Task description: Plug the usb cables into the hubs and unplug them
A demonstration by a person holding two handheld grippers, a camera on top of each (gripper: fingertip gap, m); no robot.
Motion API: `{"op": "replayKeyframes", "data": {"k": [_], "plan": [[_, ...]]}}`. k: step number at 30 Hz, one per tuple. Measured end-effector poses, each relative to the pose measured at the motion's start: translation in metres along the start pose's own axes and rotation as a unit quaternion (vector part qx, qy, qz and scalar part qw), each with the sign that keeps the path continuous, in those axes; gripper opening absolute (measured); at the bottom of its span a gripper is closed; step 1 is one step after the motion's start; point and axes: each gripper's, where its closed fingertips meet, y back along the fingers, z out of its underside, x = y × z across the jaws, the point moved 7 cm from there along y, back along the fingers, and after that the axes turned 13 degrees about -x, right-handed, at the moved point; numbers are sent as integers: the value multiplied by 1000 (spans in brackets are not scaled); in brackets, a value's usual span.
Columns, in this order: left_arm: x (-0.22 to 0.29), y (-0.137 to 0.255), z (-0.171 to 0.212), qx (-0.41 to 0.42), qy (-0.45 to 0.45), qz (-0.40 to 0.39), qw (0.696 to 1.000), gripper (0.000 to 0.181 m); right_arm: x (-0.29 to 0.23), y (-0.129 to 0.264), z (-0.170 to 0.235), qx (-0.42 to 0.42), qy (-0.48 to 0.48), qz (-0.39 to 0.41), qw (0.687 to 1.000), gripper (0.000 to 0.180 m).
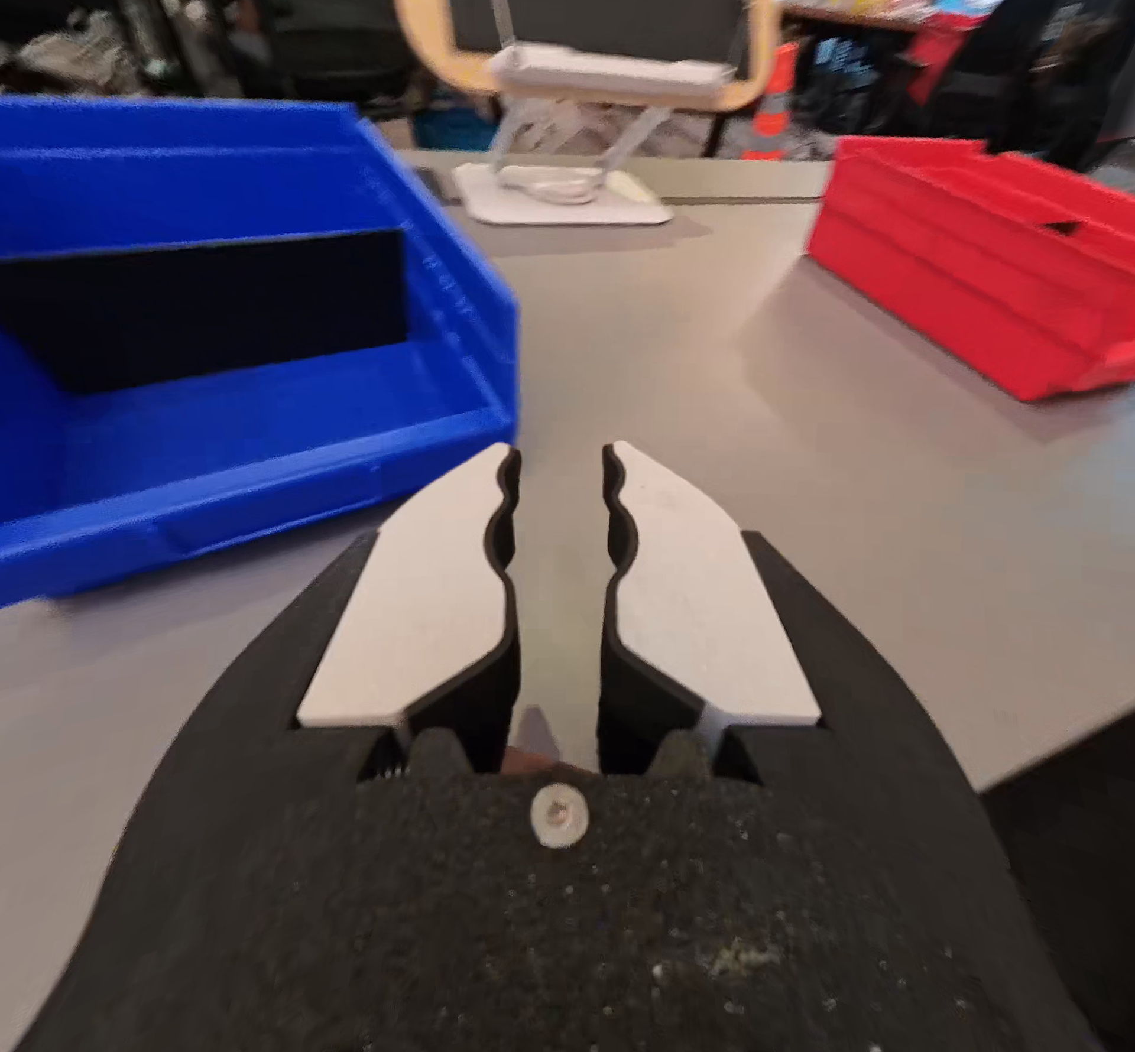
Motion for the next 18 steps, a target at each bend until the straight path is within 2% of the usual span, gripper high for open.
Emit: {"op": "replayKeyframes", "data": {"k": [2, 4, 6, 8, 10, 13, 18], "plan": [[-10, -4, -5, -17, 16, -24, 999, 26, 8, 4, 11, 32, 32, 76, 996, 27], [-20, -8, -3, -22, -11, -55, 998, 26, 18, 8, 18, 41, 97, 174, 979, 27], [-34, -10, 1, -32, -10, -80, 996, 25, 27, 12, 20, -6, 173, 270, 947, 30], [-43, -9, 0, -31, 30, -54, 998, 26, 35, 17, 20, -47, 225, 336, 914, 31], [-49, -9, 0, -22, 56, -23, 998, 26, 41, 21, 22, -71, 253, 375, 889, 31], [-56, -12, 1, -24, 88, -1, 996, 27, 48, 22, 27, -102, 262, 407, 869, 31], [-56, -17, -1, -23, 112, 24, 993, 27, 48, 16, 34, -122, 269, 414, 861, 31]]}}
